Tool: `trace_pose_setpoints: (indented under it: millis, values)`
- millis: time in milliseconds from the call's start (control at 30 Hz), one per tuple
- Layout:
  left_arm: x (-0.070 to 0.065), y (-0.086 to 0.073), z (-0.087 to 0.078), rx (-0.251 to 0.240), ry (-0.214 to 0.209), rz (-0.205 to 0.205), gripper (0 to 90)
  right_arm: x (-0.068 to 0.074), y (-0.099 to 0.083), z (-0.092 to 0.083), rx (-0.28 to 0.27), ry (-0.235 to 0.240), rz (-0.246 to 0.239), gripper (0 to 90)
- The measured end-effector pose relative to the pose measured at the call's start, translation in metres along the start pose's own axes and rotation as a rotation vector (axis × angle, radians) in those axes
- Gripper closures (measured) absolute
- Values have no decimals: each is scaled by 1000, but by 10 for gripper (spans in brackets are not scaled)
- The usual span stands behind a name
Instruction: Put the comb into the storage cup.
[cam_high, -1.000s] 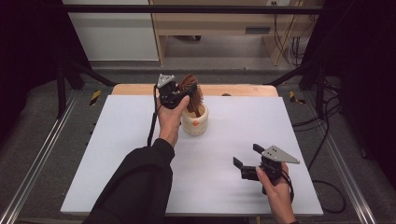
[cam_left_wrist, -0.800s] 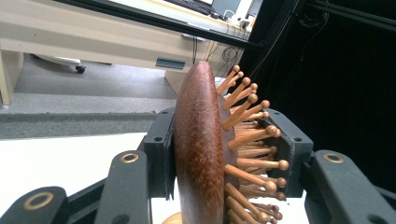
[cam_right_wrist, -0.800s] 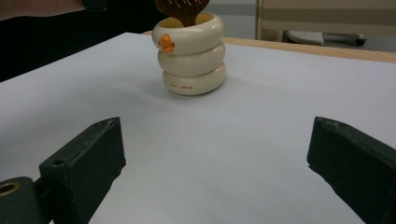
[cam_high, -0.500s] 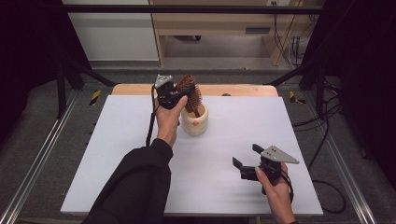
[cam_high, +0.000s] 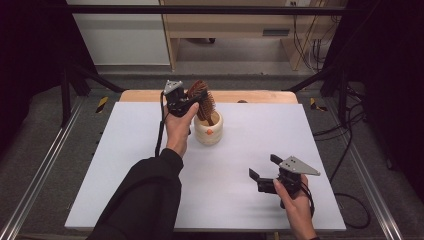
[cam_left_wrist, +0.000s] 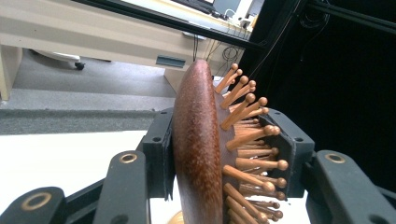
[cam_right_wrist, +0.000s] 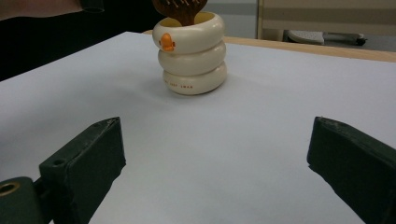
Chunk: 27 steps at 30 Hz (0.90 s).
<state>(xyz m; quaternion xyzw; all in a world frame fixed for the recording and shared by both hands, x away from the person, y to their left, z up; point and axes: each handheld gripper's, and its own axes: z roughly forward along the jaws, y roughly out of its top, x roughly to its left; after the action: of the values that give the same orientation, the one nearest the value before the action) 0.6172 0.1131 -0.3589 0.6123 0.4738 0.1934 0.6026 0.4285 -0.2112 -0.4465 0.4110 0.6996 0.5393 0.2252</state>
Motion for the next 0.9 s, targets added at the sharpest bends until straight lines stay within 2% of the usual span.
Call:
trace_pose_setpoints:
  millis: [900]
  values:
    - [7,-1,-2,3,-4,-22,491,0,0,0,4,2,-3,46]
